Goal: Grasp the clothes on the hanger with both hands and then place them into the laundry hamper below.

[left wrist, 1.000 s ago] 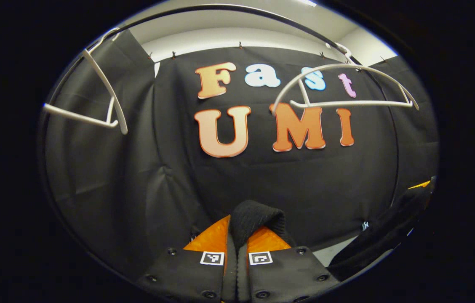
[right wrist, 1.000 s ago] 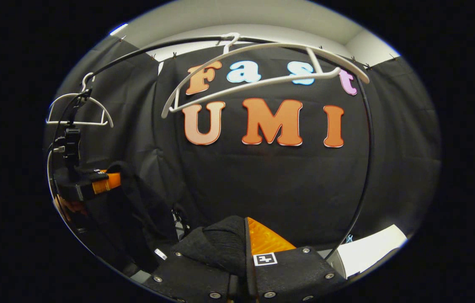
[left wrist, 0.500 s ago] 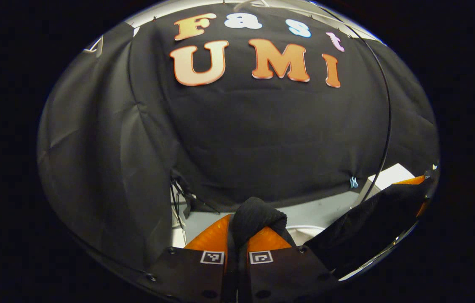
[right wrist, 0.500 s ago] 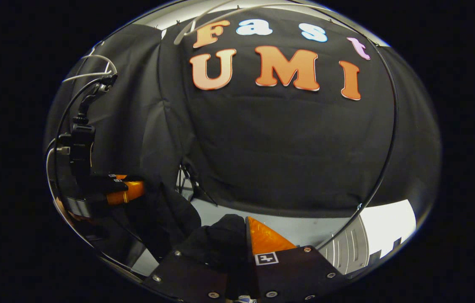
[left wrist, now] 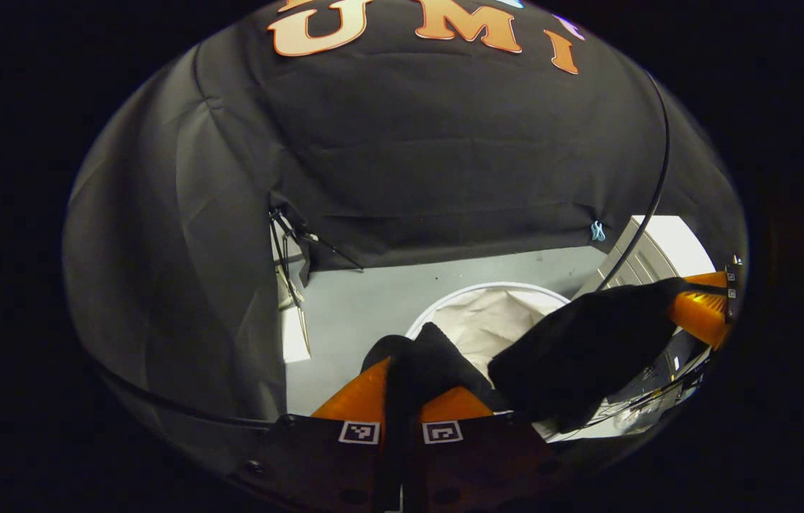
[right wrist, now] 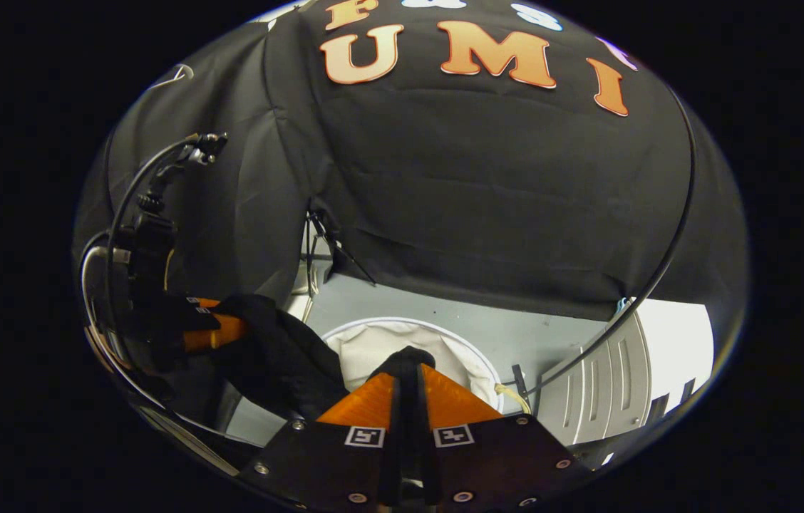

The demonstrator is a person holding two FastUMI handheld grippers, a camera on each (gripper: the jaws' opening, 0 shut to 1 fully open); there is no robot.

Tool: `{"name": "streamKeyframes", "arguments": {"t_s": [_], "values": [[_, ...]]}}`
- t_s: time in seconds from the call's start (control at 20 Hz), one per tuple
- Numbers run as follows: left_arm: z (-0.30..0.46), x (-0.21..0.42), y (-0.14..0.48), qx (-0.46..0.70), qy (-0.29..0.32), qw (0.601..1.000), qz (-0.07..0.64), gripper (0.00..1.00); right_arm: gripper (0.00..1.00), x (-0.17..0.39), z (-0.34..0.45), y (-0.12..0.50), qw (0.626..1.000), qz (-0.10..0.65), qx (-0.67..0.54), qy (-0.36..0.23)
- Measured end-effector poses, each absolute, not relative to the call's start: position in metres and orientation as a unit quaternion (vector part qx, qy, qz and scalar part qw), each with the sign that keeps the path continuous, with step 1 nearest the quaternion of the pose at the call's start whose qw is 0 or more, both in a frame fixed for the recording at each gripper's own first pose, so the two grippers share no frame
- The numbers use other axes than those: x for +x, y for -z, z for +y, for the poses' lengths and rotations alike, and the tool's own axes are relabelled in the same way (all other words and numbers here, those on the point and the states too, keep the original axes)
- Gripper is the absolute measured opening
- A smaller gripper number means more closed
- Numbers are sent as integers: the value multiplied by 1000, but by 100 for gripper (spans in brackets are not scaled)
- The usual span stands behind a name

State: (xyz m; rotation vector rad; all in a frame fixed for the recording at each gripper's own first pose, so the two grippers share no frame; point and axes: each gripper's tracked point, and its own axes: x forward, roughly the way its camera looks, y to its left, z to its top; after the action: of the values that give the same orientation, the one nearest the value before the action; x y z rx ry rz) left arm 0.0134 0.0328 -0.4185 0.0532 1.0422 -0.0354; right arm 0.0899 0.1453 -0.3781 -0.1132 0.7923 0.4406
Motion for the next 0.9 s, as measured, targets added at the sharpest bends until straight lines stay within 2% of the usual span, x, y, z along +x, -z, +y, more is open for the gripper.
{"name": "streamKeyframes", "arguments": {"t_s": [0.15, 0.3, 0.4, 0.45, 0.5, 0.55, 0.7, 0.75, 0.8, 0.9], "values": [[38, 7, 435, 26, 14, 853, 521, 9, 13, 80, 145, 409, 883, 412, -50, -218], [48, -17, 457, 34, 0, 828, 559, 17, 13, 79, 140, 408, 883, 418, -52, -209], [54, -28, 468, 36, -9, 816, 577, 33, 14, 76, 135, 412, 881, 425, -50, -204], [55, -31, 471, 35, -11, 810, 585, 40, 6, 74, 133, 414, 880, 429, -46, -201], [57, -37, 474, 35, -12, 808, 589, 43, 16, 74, 131, 416, 879, 431, -43, -199], [59, -38, 474, 38, -14, 805, 593, 47, 16, 73, 129, 417, 877, 435, -40, -198], [65, -47, 476, 34, -26, 798, 601, 96, 24, 63, 128, 422, 871, 448, -29, -199], [64, -49, 477, 28, -29, 799, 601, 97, 34, 62, 125, 423, 870, 451, -31, -196], [64, -49, 476, 25, -32, 800, 599, 97, 37, 63, 123, 430, 868, 455, -35, -195], [66, -47, 468, 24, -33, 809, 587, 99, 75, 57, 117, 426, 867, 458, -44, -190]]}}
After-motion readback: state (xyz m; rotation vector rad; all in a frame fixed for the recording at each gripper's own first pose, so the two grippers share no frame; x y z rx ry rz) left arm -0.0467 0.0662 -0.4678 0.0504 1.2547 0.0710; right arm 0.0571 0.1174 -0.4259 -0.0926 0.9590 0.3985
